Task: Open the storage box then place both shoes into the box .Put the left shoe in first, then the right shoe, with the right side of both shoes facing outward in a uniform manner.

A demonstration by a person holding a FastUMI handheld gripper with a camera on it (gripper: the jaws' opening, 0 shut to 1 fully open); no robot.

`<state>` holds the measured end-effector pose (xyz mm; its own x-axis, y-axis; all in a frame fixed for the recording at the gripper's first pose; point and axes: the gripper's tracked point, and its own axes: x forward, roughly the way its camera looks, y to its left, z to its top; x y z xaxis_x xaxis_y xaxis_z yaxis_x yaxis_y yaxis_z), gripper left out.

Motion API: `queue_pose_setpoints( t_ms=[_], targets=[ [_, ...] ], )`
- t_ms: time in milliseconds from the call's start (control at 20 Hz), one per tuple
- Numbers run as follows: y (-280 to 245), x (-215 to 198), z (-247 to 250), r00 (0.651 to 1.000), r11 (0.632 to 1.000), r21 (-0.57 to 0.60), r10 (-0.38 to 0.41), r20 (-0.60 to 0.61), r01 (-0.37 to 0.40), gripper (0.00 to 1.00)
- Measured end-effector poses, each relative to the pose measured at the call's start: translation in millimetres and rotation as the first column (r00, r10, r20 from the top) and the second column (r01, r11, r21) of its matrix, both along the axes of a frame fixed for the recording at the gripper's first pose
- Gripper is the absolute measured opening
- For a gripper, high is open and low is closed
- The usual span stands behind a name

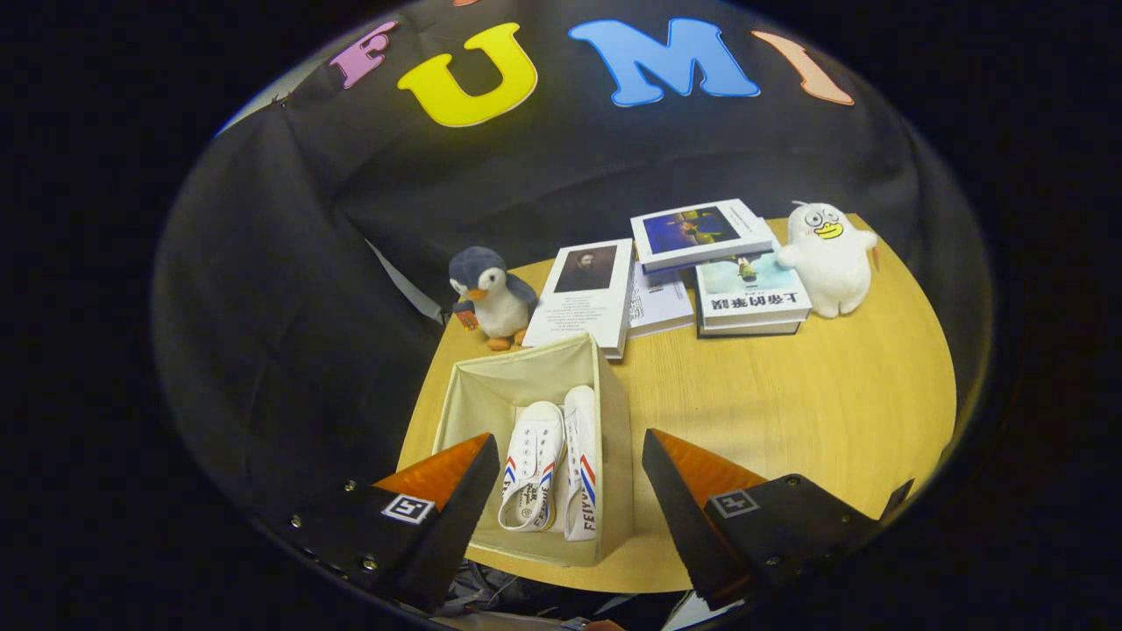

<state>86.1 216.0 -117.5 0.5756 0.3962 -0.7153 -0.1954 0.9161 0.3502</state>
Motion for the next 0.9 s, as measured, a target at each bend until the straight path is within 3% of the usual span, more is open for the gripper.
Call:
queue_pose_setpoints(
  t_ms=[350, 900],
  targets=[
    [-79, -18, 66, 0.984, 0.997, 0.034, -0.070, 0.164, 0.065, 0.98],
    [-202, -52, 134, 0.824, 0.982, -0.054, -0.122, 0.554, 0.182, 0.98]
  ],
)
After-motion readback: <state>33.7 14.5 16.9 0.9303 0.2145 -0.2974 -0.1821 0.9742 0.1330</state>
